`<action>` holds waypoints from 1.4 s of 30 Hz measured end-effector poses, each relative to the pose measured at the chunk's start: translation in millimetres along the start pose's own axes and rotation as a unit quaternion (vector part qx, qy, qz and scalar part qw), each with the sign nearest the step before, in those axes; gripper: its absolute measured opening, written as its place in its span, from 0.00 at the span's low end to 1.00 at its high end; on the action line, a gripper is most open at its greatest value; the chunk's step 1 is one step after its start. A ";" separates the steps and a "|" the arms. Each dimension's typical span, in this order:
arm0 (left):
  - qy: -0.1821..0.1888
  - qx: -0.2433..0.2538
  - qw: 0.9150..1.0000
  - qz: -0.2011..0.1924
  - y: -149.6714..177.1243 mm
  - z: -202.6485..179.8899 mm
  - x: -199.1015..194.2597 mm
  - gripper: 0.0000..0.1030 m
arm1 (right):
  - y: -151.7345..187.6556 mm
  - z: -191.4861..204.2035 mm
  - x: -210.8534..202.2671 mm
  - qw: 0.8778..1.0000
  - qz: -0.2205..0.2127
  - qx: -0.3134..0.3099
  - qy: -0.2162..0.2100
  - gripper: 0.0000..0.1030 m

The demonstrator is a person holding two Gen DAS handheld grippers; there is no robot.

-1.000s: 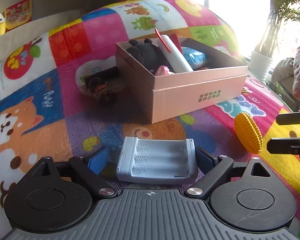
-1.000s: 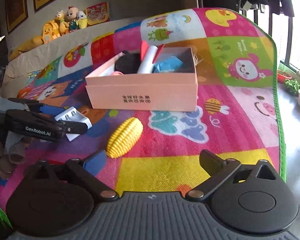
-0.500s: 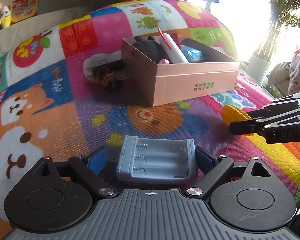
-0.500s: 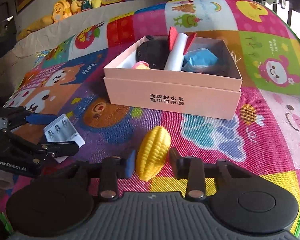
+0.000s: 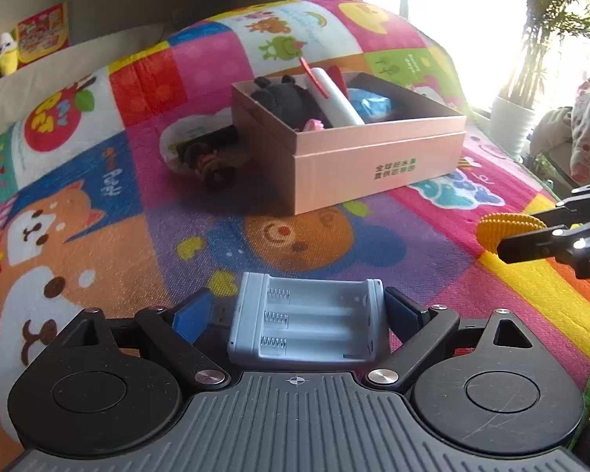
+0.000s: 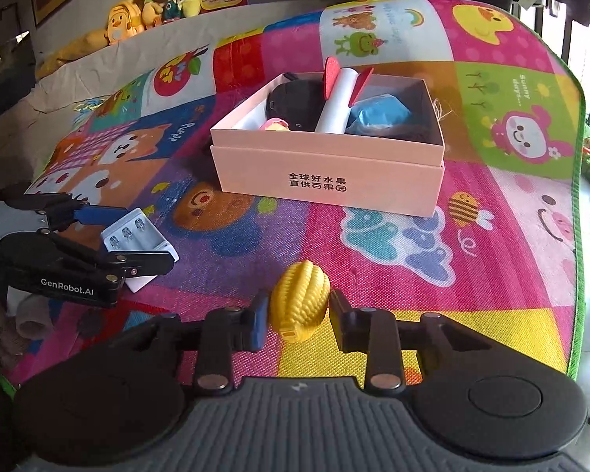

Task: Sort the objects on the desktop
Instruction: 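Carry the battery holder into the pink box with the left tool while the right tool carries the corn in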

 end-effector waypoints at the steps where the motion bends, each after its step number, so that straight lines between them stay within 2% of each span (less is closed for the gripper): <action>1: 0.004 0.003 1.000 -0.006 -2.5 -1.8 -5.7 0.92 | 0.0 -2.0 -4.0 1.000 -0.003 0.000 0.003 0.30; 3: 0.014 0.005 0.999 -0.032 -15.8 -2.9 -21.6 0.92 | -3.6 -7.5 -16.6 1.000 -0.017 -0.001 0.012 0.30; 5: 0.015 0.009 0.997 -0.074 -40.2 -2.3 -39.6 0.92 | -13.7 -14.1 -35.4 0.999 -0.043 0.000 0.021 0.30; 9: 0.009 0.025 0.987 -0.161 -103.7 -3.8 -59.7 0.92 | -55.0 -26.4 -77.1 0.993 -0.112 -0.001 0.032 0.30; 11: 0.007 0.030 0.982 -0.188 -132.1 -6.3 -56.3 0.92 | -80.3 -31.0 -91.2 0.990 -0.139 0.001 0.033 0.30; 15: 0.032 0.030 0.980 -0.197 -169.8 -14.7 -26.1 0.93 | -135.0 -31.8 -102.5 0.983 -0.183 -0.007 0.021 0.30; 17: 0.025 0.015 0.983 -0.182 -177.4 -8.5 -4.7 0.95 | -162.8 -29.0 -94.1 0.982 -0.187 -0.010 0.010 0.30; 19: 0.024 -0.015 0.987 -0.156 -174.8 6.2 11.9 0.97 | -187.2 -28.1 -79.9 0.981 -0.194 -0.013 0.017 0.34; 20: 0.022 -0.036 0.988 -0.146 -170.0 16.0 16.0 0.97 | -196.4 -28.3 -70.9 0.981 -0.194 -0.015 0.022 0.47; 21: 0.019 -0.052 0.989 -0.138 -162.5 25.9 19.0 0.98 | -203.6 -28.4 -61.3 0.981 -0.192 -0.017 0.026 0.52; 24: -0.004 -0.063 0.992 -0.111 -131.3 51.3 26.0 0.99 | -210.8 -29.9 -35.2 0.985 -0.170 -0.017 0.031 0.52; 28: -0.032 -0.074 0.994 -0.067 -86.3 75.4 38.6 0.99 | -202.8 -37.0 -5.5 0.991 -0.134 0.003 0.029 0.51; 31: -0.055 -0.096 0.993 -0.045 -56.3 91.6 40.0 0.99 | -194.0 -40.6 18.2 0.995 -0.092 0.025 0.025 0.42; 33: -0.068 -0.112 0.990 -0.043 -42.8 100.9 38.0 0.99 | -190.7 -39.1 31.5 0.997 -0.067 0.037 0.018 0.37; 36: -0.083 -0.130 0.987 -0.047 -30.0 110.8 32.7 0.99 | -194.2 -25.9 47.8 0.998 -0.042 0.045 -0.005 0.37; 40: -0.074 -0.153 0.984 -0.047 -20.0 119.6 31.3 0.99 | -209.1 14.0 76.5 0.999 -0.007 0.028 -0.041 0.37; 42: -0.068 -0.164 0.983 -0.046 -17.1 122.9 31.3 0.99 | -214.7 38.0 100.6 0.997 0.027 0.023 -0.063 0.37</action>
Point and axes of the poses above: each gripper's, at about its wrist camera, not at the fingertips, and x roughly the way its jaws point, z to its left, y to its underside, the point moved 6 cm from there along x, roughly the way its jaws point, and after that the axes turned 9 degrees about -y, right-handed, at the moved point
